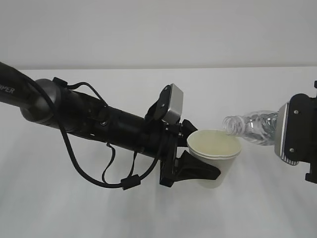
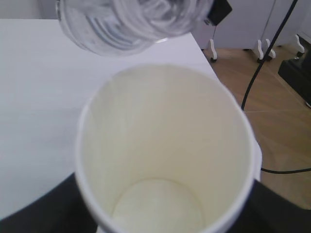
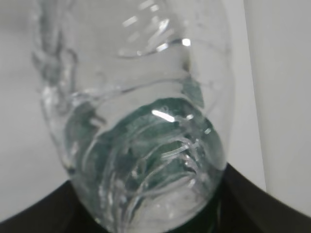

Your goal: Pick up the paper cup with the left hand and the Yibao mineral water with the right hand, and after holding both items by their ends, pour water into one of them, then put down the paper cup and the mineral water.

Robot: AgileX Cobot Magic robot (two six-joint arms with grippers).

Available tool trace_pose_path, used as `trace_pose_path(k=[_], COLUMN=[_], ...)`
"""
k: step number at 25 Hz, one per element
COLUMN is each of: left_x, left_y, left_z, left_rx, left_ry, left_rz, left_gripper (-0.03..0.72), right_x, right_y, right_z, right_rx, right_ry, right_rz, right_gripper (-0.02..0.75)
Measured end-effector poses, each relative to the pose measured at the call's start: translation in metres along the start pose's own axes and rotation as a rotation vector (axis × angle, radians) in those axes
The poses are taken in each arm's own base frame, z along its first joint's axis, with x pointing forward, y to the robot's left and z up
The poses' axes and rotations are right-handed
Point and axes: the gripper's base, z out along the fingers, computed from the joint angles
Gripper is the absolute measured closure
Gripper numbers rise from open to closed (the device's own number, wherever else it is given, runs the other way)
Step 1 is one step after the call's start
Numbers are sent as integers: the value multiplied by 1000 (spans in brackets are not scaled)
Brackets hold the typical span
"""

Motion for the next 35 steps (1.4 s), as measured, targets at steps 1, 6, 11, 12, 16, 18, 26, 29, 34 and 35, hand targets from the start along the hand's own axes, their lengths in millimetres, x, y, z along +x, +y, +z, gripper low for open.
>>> trace_pose_path(k=[1,6,11,12,16,18,26,29,34,35], left_x=[0,0,0,0,0,0,0,0,0,0], left_y=[0,0,-1,-1,-1,-1,-1,-1,-1,-1], left_z=[0,0,1,1,1,1,1,1,1,1], left_rx=[0,0,3,3,3,3,4,4,4,4], left_ry=[0,0,-1,-1,-1,-1,-2,-2,-2,-2], left_rz=[0,0,1,1,1,1,1,1,1,1], left_gripper=[207,207,207,207,207,207,207,207,207,207], right_x=[0,0,-2,-2,-2,-1,-1,-1,-1,-1], right_y=[0,-1,-8,-10,-11,-11,-11,-11,-11,-11], right_z=[0,0,-1,-1,-1,-1,-1,-1,-1,-1], right_rx=[0,2,24,29,34,34,33,34,34,33], right_ry=[0,3,2,2,7,11,12,20,26,32], right_rz=[0,0,-1,-1,-1,-15,-41,-41,-50,-57], right_gripper=[306,306,306,306,306,306,306,306,306,306])
